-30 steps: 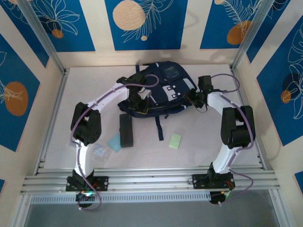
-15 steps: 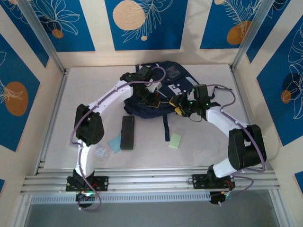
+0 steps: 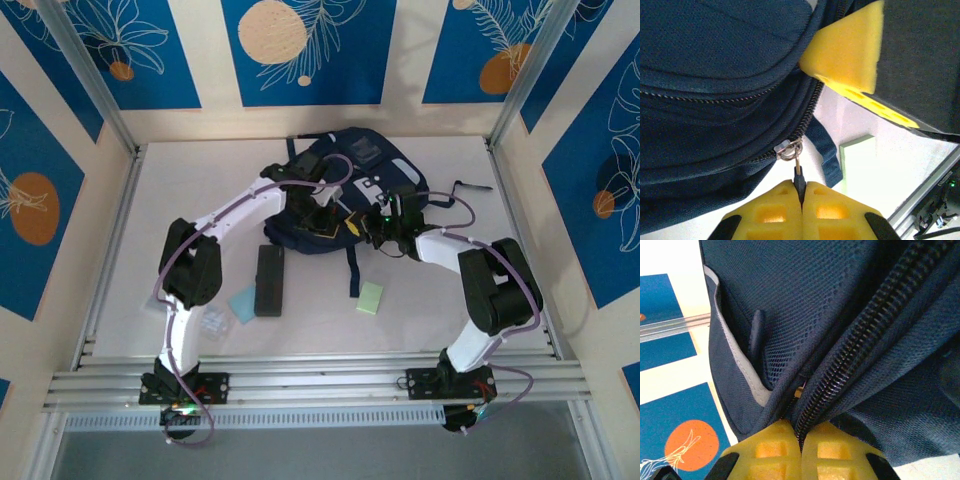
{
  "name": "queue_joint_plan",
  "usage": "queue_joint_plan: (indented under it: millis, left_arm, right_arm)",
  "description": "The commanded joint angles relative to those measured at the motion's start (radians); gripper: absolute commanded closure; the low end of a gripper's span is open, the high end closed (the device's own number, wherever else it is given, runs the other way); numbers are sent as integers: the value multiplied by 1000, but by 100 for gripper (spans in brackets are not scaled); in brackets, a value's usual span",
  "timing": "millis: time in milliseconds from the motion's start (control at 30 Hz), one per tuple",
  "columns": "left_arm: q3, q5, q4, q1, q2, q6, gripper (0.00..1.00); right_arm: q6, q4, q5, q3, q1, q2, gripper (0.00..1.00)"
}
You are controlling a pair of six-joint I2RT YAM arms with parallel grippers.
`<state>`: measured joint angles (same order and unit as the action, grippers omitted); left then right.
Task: Pack books, pencil case, and school supplies into a backpack
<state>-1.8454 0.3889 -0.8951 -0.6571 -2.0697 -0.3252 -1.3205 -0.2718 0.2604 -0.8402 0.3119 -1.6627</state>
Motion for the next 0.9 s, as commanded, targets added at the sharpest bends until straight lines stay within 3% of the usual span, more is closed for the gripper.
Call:
queue_joint_plan:
  millis: [0,267,500,667,867]
  left_arm:
    - [20,19,28,-13,69,0,100]
    - [131,-260,-16,94,108,77,100]
    - [128,-390,23,198,95,111,100]
    - [164,-286,72,199,115,116,100]
    - [300,-139,123,132,211,139,100]
  right_arm:
    - [44,-36,-59,22,-11,3,100]
    - [286,179,-91,50,-56,127,100]
    - [482,288,36,30,-146,139,100]
    - [694,460,134,-71,-208,89,100]
    - [880,597,90,-175,-276,40,100]
